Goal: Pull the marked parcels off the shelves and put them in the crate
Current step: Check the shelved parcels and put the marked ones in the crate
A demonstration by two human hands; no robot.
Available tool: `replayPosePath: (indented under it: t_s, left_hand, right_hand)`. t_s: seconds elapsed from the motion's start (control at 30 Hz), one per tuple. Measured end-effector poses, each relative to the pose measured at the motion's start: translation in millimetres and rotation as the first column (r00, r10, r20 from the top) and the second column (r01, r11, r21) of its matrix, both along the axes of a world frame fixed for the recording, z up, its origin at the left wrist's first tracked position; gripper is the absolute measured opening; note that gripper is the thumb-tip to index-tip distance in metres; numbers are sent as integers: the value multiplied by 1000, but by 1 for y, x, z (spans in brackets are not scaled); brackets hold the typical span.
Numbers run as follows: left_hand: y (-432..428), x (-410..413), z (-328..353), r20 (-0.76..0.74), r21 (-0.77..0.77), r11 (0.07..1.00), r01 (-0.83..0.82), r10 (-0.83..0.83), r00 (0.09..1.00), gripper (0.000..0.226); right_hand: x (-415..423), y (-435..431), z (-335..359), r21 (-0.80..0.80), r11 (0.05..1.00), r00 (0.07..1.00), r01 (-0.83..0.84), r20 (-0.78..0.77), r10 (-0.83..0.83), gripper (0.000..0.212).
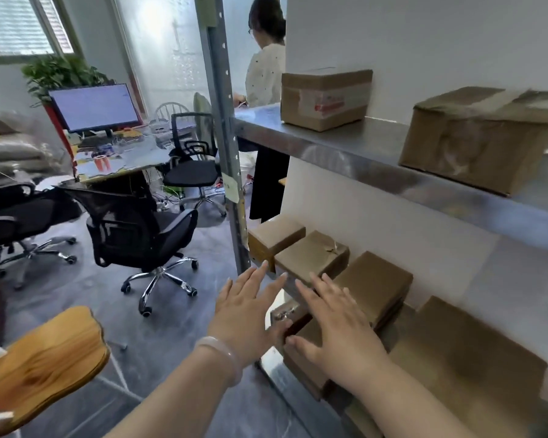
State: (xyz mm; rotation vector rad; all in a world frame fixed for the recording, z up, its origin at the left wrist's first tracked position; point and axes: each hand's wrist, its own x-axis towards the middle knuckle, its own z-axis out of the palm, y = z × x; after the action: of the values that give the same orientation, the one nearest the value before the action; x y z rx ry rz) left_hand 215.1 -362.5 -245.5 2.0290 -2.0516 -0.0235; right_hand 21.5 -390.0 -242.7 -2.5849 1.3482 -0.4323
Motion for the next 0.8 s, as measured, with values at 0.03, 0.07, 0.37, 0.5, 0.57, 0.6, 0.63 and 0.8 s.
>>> replayPosePath:
  t_s: [0.03, 0.07, 0.37, 0.5, 0.57, 0.6, 0.63, 0.8]
  left_hand:
    - [-17, 8, 3, 8, -6, 1000, -4, 4, 1000, 71]
    - [-33, 16, 6, 7, -11, 1000, -14, 14, 1000, 72]
    - [-149, 76, -26, -107, 61, 997, 42, -35, 994, 71]
    - [-207, 95, -43, -93, 105, 981, 164, -155, 984, 73]
    - [-233, 106, -49, -82, 152, 963, 223, -212, 974, 73]
    - [-246, 112, -50, -84, 169, 956, 241, -229, 970, 73]
    - [-259, 116, -51, -103, 177, 951, 253, -238, 966, 73]
    - [-295, 117, -60, -167, 239, 913, 330, -296, 940, 79]
  right_hand:
    - [7, -16, 2, 0, 1000, 1000, -1, -1, 1, 85]
    - [15, -32, 5, 3, 1000, 1000, -1, -4, 1, 84]
    - [68, -123, -15, 143, 985, 994, 100, -59, -92, 80]
    - [84, -147, -29, 176, 949, 965, 261, -65, -253, 80]
    - [103, -156, -34, 193, 921, 940, 337, -26, -339, 78]
    - [115, -160, -37, 204, 910, 930, 361, -12, -367, 76]
    - [127, -165, -39, 206, 902, 923, 378, -12, -384, 75]
    - [161, -187, -46, 217, 829, 853, 515, -35, -520, 72]
